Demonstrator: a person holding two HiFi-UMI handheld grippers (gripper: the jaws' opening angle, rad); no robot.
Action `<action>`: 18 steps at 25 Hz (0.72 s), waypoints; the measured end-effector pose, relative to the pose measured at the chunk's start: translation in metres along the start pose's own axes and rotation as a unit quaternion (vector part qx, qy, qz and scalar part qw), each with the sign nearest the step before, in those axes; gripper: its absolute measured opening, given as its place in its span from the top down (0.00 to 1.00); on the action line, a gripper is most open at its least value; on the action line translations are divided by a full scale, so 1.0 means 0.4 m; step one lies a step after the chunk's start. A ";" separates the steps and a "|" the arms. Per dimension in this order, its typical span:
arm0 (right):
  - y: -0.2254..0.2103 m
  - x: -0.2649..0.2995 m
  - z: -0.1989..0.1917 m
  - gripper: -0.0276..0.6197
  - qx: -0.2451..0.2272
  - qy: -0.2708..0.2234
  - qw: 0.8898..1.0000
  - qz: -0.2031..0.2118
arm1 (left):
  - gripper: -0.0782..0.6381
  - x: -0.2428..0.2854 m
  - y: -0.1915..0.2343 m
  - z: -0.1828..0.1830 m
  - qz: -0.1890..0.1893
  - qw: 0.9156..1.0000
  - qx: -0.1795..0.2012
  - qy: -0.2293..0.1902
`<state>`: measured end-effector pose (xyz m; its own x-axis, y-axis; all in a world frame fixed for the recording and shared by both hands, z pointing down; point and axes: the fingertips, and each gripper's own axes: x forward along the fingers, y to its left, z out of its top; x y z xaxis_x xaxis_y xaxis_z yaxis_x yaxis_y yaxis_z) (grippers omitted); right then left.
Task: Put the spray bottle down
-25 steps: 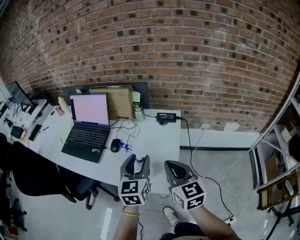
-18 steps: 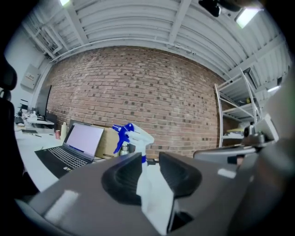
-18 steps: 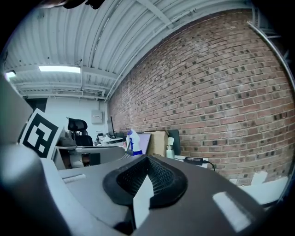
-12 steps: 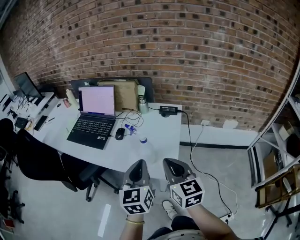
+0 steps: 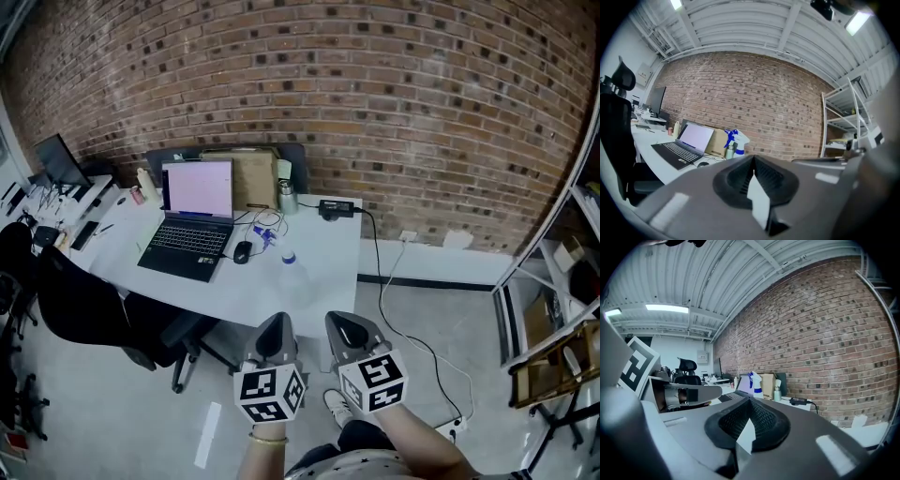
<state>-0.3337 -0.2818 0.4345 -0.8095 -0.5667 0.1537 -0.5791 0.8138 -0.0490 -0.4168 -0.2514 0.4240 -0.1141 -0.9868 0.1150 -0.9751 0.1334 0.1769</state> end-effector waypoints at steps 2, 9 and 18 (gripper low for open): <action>0.008 -0.004 0.003 0.96 -0.001 0.001 1.000 0.002 | 0.88 -0.007 -0.005 0.005 -0.001 1.000 0.000 0.000; 0.034 -0.010 0.006 0.96 -0.004 -0.002 1.000 0.010 | 0.88 -0.023 -0.010 0.014 -0.005 1.000 0.004 -0.005; 0.042 -0.021 0.021 0.96 -0.008 -0.002 1.000 0.013 | 0.88 -0.032 -0.019 0.022 -0.007 1.000 0.001 -0.001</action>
<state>-0.3374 -0.2645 0.4242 -0.8248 -0.5455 0.1486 -0.5559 0.8304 -0.0375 -0.4094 -0.2406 0.4124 -0.1016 -0.9887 0.1099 -0.9770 0.1200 0.1761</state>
